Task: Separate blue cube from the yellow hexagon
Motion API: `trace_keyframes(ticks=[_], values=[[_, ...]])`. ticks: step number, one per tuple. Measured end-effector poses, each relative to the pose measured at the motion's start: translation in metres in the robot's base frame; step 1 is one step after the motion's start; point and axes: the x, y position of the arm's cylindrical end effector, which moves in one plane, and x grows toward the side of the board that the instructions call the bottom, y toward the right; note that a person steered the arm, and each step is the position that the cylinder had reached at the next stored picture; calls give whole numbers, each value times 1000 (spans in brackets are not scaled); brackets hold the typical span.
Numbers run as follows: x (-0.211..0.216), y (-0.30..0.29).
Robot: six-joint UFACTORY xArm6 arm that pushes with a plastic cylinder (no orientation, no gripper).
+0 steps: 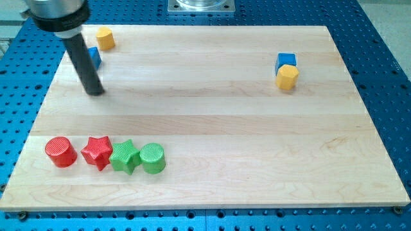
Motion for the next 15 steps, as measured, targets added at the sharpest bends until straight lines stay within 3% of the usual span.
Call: trace_keyframes(ticks=[2, 3, 5, 7, 8, 9, 10, 11, 14, 15], values=[[-82, 117], [-114, 129], [-108, 260], [-108, 257], [-119, 293], [-117, 392], [-54, 419], [-51, 345], [-90, 352], [-75, 272]])
